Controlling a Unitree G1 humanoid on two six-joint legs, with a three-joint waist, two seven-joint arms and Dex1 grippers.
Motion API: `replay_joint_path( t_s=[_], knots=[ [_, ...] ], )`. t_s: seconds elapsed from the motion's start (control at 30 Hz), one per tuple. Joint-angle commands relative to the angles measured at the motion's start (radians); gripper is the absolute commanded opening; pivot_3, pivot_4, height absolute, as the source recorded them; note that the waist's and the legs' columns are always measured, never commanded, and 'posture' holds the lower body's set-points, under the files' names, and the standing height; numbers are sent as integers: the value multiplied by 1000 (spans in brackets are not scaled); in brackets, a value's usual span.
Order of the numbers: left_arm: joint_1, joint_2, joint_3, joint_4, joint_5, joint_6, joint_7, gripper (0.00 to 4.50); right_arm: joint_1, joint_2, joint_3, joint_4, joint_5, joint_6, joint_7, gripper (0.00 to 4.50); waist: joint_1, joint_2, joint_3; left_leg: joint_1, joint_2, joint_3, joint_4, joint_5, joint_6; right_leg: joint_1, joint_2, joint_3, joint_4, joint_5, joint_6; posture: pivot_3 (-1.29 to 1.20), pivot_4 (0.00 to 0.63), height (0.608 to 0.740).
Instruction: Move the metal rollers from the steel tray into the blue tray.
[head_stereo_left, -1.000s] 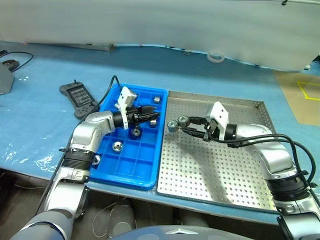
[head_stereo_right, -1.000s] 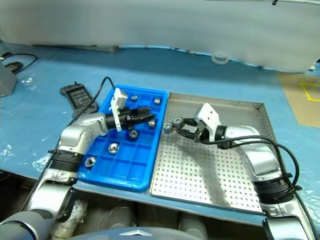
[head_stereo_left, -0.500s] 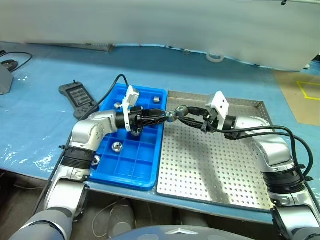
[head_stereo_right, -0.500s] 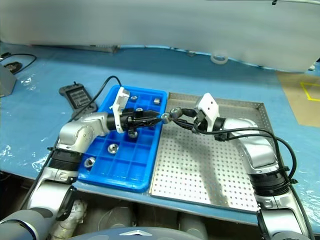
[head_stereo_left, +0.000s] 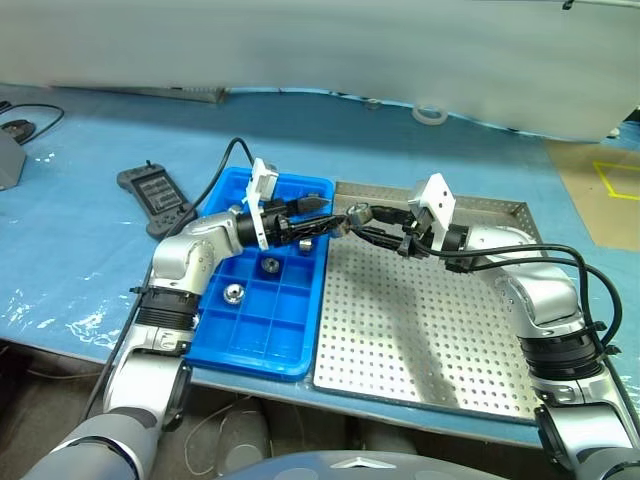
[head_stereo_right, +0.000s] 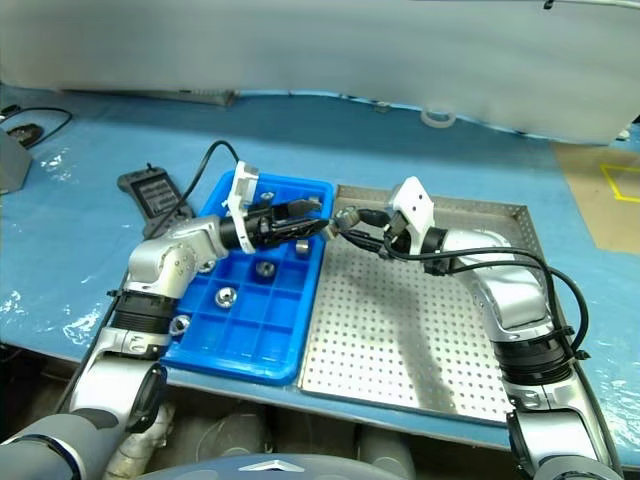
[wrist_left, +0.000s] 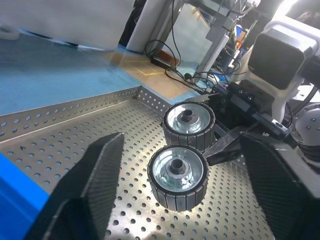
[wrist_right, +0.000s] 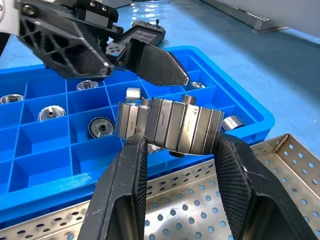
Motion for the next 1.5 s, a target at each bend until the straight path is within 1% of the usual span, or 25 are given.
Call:
replay_joint_path(
  t_s=[0.03,0.2,0.47,0.6,1.13,1.17,1.2,1.3,1.5],
  knots=[
    [10,8,-13,-62,-23,16,-30,4431,-25,-5,-21,-33,14,-6,3,1570,1,0,0,0,0,0,0,0,0,0,0,0,0,0,0,-97,150,740],
    [19,-16,-21,-51,-12,6,-9,4431,-43,3,-27,-38,27,5,0,1570,1,0,0,0,0,0,0,0,0,0,0,0,0,0,0,-96,150,740],
    [-18,-61,19,-1,-26,-9,26,4431,-46,6,-27,-46,34,19,-3,1570,0,0,0,0,0,0,0,0,0,0,0,0,0,0,0,-102,150,740],
    [-17,-57,7,15,-5,1,36,4431,-44,5,-29,-47,32,20,-5,1570,0,0,0,0,0,0,0,0,0,0,0,0,0,0,0,-104,150,740],
    [-9,-56,-11,11,-3,28,36,4431,-43,5,-24,-39,22,13,-7,1570,1,0,0,0,0,0,0,0,0,0,0,0,0,0,0,-103,150,740],
    [-10,-56,-10,13,-1,26,37,4051,-43,5,-24,-38,22,13,-7,1570,1,0,0,0,0,0,0,0,0,0,0,0,0,0,0,-103,150,740],
    [-11,-55,-12,15,0,24,35,3882,-43,5,-23,-37,22,13,-7,1570,1,0,0,0,0,0,0,0,0,0,0,0,0,0,0,-103,150,740],
    [-15,-56,-14,13,5,26,40,2914,-44,5,-23,-35,20,13,-6,1570,0,0,0,0,0,0,0,0,0,0,0,0,0,0,0,-99,150,740],
    [-21,-59,-12,12,4,26,42,2914,-45,5,-23,-34,19,10,-5,1570,1,0,0,0,0,0,0,0,0,0,0,0,0,0,0,-99,150,740]
  ],
)
